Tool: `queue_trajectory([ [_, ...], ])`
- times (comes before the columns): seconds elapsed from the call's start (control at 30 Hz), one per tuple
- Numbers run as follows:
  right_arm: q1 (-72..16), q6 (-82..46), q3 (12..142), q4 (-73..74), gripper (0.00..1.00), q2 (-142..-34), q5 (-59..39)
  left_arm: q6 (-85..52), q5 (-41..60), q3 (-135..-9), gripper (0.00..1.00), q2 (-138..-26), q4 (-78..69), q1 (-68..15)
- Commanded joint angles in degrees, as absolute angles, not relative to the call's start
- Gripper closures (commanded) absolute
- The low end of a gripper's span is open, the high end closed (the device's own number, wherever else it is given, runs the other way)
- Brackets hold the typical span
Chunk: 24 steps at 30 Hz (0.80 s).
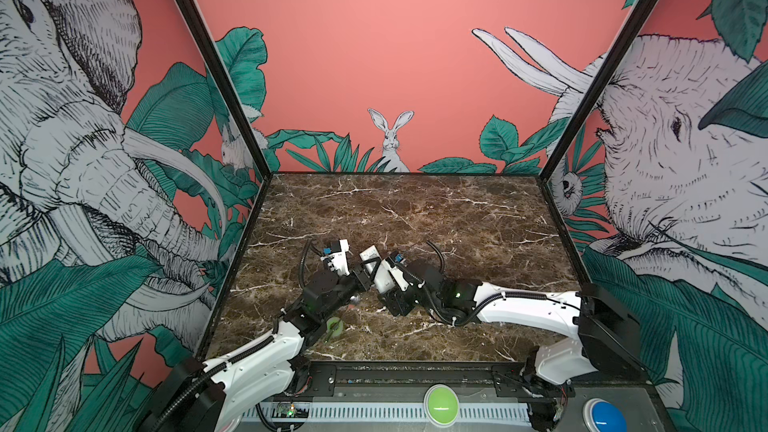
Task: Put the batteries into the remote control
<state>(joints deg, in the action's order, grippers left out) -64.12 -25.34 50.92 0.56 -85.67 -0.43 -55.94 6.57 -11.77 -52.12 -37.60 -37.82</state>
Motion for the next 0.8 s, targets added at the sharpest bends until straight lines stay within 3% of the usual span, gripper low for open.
queue_trajectory([
  [0.0,-64.23,-26.19,50.89,1.65,0.31,-85.80,-0.95,-56.25,6.70,-12.24,1.00,-50.84,-39.68,-37.73],
  [0.5,-64.20,-28.21,47.13,6.49,0.34,-85.16,-2.28,-56.42,7.15,-12.83,1.00,-50.90,-39.15,-37.34],
  [0.77,-64.23,-29.39,45.76,7.66,0.47,-84.81,-1.58,-56.42,7.17,-12.99,1.00,-51.43,-38.94,-37.29],
])
